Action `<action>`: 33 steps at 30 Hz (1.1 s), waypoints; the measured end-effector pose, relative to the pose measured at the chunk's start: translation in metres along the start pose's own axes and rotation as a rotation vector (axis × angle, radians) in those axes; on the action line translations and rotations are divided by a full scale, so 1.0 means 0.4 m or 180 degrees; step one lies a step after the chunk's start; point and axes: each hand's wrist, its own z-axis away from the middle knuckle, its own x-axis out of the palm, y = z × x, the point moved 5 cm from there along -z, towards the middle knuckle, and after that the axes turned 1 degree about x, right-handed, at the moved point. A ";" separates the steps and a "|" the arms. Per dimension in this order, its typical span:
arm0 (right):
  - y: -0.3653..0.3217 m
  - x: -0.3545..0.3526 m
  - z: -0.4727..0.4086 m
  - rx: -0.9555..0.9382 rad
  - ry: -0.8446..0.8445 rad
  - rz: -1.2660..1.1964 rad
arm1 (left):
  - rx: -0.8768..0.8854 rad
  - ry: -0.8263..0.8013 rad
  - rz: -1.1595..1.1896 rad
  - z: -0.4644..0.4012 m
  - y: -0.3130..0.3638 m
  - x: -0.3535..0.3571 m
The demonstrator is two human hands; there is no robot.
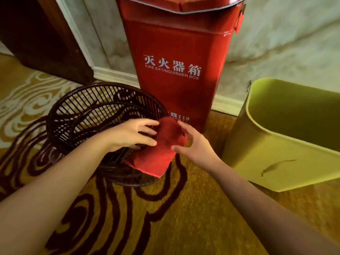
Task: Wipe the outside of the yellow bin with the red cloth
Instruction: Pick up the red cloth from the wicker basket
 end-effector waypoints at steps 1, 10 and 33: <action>0.000 0.003 0.004 0.0069 0.0003 -0.0126 | -0.0130 -0.0016 -0.0005 0.006 -0.005 0.005; 0.034 0.085 -0.001 0.0346 0.0306 -0.1112 | -0.0325 0.0017 0.0316 0.005 -0.052 0.034; 0.115 -0.110 0.267 0.0881 0.0184 -0.3979 | 0.0693 0.0071 0.2167 0.045 0.032 0.251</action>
